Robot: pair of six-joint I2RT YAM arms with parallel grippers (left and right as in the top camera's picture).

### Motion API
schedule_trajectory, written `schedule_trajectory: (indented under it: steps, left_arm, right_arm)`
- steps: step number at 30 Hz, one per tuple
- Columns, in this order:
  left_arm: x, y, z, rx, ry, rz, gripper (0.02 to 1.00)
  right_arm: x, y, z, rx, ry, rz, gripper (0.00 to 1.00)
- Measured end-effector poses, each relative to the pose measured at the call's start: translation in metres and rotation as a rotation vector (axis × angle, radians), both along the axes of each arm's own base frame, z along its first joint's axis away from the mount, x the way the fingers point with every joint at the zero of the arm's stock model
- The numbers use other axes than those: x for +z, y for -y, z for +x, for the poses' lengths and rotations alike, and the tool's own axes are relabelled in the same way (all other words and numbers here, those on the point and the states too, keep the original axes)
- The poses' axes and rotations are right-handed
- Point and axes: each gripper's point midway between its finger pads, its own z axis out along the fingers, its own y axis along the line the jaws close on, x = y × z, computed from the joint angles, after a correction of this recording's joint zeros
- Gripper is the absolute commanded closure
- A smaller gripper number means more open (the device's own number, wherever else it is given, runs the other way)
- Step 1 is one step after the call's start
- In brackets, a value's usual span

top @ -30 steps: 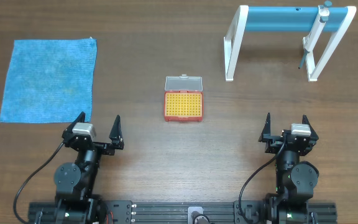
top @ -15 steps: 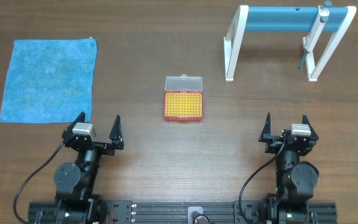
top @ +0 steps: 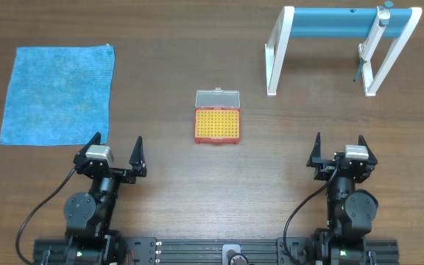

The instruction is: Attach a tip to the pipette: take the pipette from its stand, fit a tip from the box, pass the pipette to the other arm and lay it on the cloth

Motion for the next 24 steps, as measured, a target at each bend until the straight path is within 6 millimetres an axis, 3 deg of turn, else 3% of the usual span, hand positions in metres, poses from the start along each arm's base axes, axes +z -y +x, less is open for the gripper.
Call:
schedule_trajectory:
  steps: [2, 3, 5, 7, 8, 9, 10, 11, 14, 16, 19, 24]
  left_arm:
    - [0.001, 0.000, 0.000, 0.000, 0.003, 0.000, 0.020]
    - [0.001, 0.000, 0.000, 0.000, 0.003, -0.001, 0.020]
    - [0.001, 0.000, 0.000, 0.000, 0.006, 0.000, 0.023]
    - [0.001, 0.000, 0.000, 0.000, 0.005, 0.000, 0.020]
    - [0.001, 0.000, 0.000, 0.000, 0.004, -0.001, 0.018]
    - [0.001, 0.000, 0.000, 0.000, 0.003, 0.000, 0.020]
    - [0.002, 0.000, 0.000, 0.000, 0.007, -0.001, 0.020]
    - [0.001, 0.000, 0.000, -0.002, 0.005, 0.000, 0.020]
    - [0.001, 0.001, 0.000, -0.004, 0.004, -0.001, 0.020]
    - [0.001, 0.001, 0.000, -0.004, 0.005, -0.001, 0.020]
    - [0.001, 0.001, 0.000, -0.004, 0.004, -0.001, 0.020]
    - [0.001, 0.001, 0.000, -0.004, 0.003, 0.000, 0.020]
  right_arm:
    - [0.025, 0.008, 0.007, -0.029, -0.022, 0.005, 0.075]
    - [0.046, 0.011, 0.013, -0.039, -0.026, 0.006, 0.071]
    - [0.098, 0.016, 0.033, -0.046, -0.008, 0.003, 0.075]
    - [0.123, 0.020, 0.059, -0.042, -0.047, -0.058, 0.075]
    - [0.119, 0.031, 0.085, -0.055, -0.125, -0.108, 0.075]
    - [0.112, 0.038, 0.095, -0.032, -0.164, -0.104, 0.075]
    - [0.114, 0.057, 0.111, -0.035, -0.184, -0.092, 0.075]
    - [0.101, 0.072, 0.122, -0.004, -0.224, -0.061, 0.075]
    - [0.084, 0.108, 0.137, 0.037, -0.238, 0.001, 0.080]
    - [0.069, 0.105, 0.143, 0.115, -0.250, 0.041, 0.110]
    - [0.065, 0.098, 0.153, 0.185, -0.228, 0.063, 0.115]
    - [0.060, 0.102, 0.180, 0.222, -0.147, 0.088, 0.123]
